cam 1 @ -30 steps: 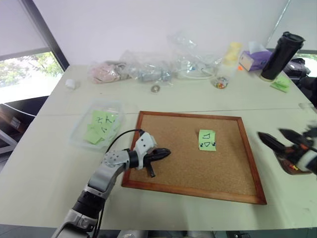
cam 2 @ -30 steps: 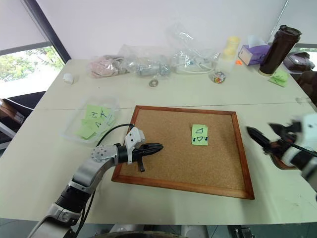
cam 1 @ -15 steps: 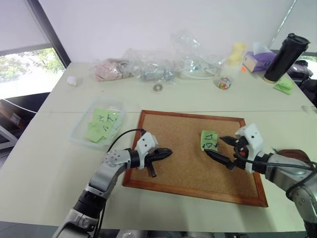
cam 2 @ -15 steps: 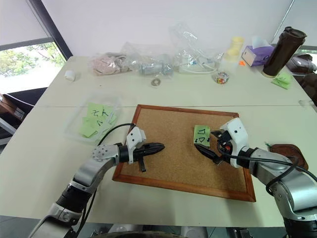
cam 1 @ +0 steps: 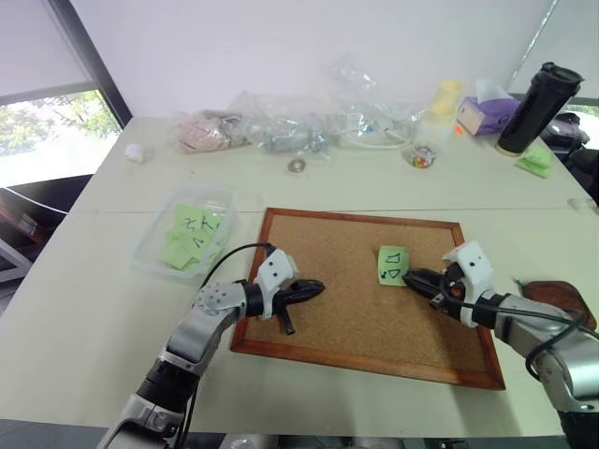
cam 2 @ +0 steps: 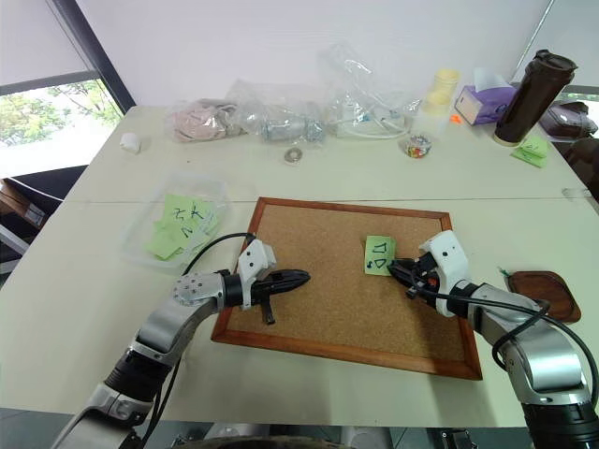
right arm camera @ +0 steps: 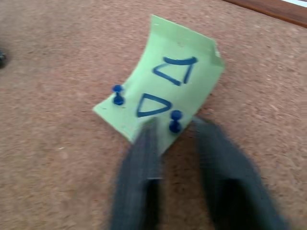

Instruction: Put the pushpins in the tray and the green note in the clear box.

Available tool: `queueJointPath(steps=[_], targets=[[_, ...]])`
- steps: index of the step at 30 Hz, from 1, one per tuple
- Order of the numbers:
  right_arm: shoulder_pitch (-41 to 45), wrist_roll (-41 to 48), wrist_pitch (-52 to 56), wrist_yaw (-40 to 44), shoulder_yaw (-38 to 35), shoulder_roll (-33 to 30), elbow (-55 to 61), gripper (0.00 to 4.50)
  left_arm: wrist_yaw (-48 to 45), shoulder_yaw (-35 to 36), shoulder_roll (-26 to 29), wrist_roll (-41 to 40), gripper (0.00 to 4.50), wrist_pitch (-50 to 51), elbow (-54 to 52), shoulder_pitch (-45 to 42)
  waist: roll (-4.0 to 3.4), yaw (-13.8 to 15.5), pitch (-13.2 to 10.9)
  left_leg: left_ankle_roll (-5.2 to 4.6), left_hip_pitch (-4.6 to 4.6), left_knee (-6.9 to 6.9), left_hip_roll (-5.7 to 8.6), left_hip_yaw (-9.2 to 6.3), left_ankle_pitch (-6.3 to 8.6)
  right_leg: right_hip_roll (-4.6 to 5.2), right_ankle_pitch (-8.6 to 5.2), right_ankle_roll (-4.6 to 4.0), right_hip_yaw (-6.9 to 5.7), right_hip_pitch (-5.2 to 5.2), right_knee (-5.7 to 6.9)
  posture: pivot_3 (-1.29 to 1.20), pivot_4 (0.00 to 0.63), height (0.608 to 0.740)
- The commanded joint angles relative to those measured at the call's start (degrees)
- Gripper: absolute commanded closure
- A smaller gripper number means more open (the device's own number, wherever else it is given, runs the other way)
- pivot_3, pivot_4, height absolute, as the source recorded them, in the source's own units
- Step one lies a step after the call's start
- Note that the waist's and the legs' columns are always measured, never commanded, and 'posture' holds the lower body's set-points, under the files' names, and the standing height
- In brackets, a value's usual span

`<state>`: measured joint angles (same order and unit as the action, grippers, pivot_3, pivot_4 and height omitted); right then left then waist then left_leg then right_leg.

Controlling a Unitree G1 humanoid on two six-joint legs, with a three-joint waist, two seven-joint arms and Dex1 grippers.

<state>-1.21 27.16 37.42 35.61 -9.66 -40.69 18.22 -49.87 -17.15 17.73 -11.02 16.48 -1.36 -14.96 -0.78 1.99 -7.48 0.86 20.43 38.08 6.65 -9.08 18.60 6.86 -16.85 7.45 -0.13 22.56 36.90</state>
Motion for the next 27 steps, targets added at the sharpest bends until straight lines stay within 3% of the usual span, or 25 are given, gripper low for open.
queueJointPath(steps=[1,11,23,27], targets=[[1.5,-0.9,-1.5,0.1,0.1,0.6,0.3,4.39,-0.2,-0.6,1.0,0.3,4.5,1.7,1.2,1.7,0.01,0.0,0.0,0.0,0.0,0.0,0.0,-0.01,0.0,0.0,0.0,0.0,0.0,0.0,0.0,0.0,0.15,0.73],[2.4,2.2,1.4,-0.8,-4.6,0.7,6.2,4.39,-0.1,-0.6,1.0,0.2,4.5,1.6,1.6,1.6,0.0,-0.1,0.0,0.0,0.02,-0.01,-0.01,0.0,0.0,0.0,0.0,0.0,0.02,0.03,0.0,0.0,0.15,0.73],[-0.4,11.8,8.9,-3.9,-23.1,-0.2,9.4,4.39,-0.5,-1.0,0.5,-0.1,4.5,1.2,2.7,1.2,0.05,0.2,0.0,-0.01,0.04,-0.01,-0.01,0.0,0.01,0.0,0.0,0.0,0.02,0.01,-0.02,0.0,0.15,0.73],[-4.1,13.5,9.6,-5.5,-36.4,0.4,2.0,4.39,-0.6,-1.2,0.4,-0.2,4.5,1.3,2.7,1.2,0.06,0.3,0.0,-0.01,0.04,-0.01,0.0,0.01,0.01,0.0,0.0,0.0,0.02,0.0,-0.04,0.0,0.15,0.73]])
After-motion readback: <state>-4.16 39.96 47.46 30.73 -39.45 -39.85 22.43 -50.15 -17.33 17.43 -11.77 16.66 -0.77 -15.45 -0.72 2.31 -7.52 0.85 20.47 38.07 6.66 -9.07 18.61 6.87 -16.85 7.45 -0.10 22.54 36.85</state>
